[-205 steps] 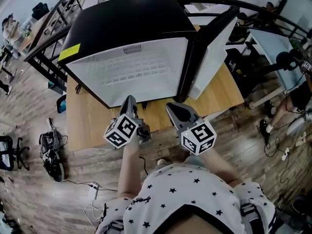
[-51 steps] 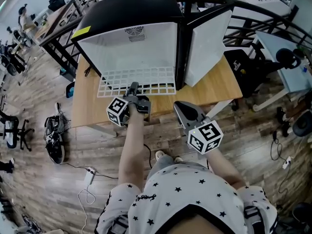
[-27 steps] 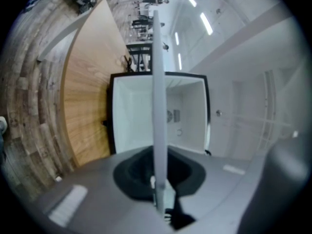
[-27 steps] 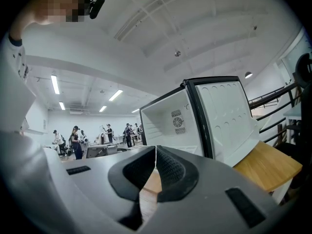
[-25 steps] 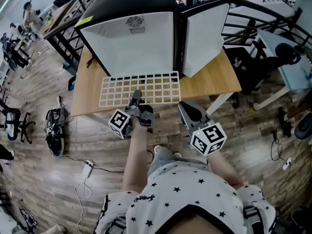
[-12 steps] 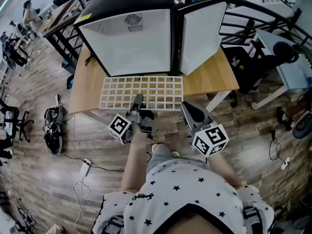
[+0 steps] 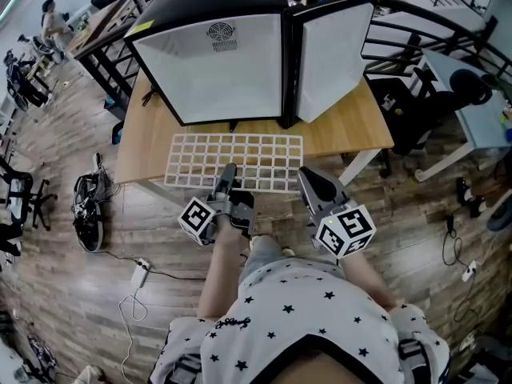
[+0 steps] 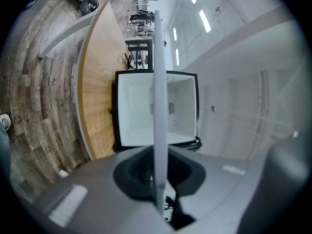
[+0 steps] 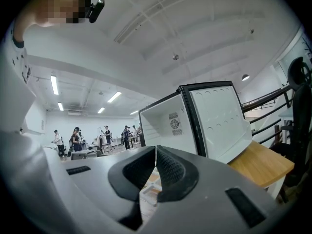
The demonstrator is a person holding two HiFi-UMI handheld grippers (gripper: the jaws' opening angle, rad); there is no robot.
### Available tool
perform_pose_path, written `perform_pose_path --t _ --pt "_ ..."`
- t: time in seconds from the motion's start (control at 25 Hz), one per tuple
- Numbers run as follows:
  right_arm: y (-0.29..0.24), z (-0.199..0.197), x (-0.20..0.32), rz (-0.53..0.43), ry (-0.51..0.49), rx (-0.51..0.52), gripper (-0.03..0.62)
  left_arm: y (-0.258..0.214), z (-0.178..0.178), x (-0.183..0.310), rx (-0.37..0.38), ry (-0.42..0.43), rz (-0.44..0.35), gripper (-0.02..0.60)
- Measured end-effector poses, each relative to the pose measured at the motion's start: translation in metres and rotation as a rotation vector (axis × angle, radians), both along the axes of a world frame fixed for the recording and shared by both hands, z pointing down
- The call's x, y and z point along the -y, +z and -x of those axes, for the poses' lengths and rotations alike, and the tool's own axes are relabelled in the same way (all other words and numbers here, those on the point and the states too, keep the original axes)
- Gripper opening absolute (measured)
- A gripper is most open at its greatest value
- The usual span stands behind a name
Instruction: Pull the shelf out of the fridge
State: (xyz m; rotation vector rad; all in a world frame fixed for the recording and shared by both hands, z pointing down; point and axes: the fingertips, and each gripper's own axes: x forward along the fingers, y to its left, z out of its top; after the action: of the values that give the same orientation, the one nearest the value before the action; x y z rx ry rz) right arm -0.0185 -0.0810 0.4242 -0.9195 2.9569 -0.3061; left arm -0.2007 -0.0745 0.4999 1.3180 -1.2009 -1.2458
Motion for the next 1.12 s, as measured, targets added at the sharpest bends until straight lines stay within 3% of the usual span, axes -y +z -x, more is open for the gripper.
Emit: perform_pose_path --t 1.12 --pt "0.0012 0.0028 -0.004 -0.021 -0.008 -0.031 0.02 -0.0002 -0.001 0.0041 0.008 0.024 0.002 0.031"
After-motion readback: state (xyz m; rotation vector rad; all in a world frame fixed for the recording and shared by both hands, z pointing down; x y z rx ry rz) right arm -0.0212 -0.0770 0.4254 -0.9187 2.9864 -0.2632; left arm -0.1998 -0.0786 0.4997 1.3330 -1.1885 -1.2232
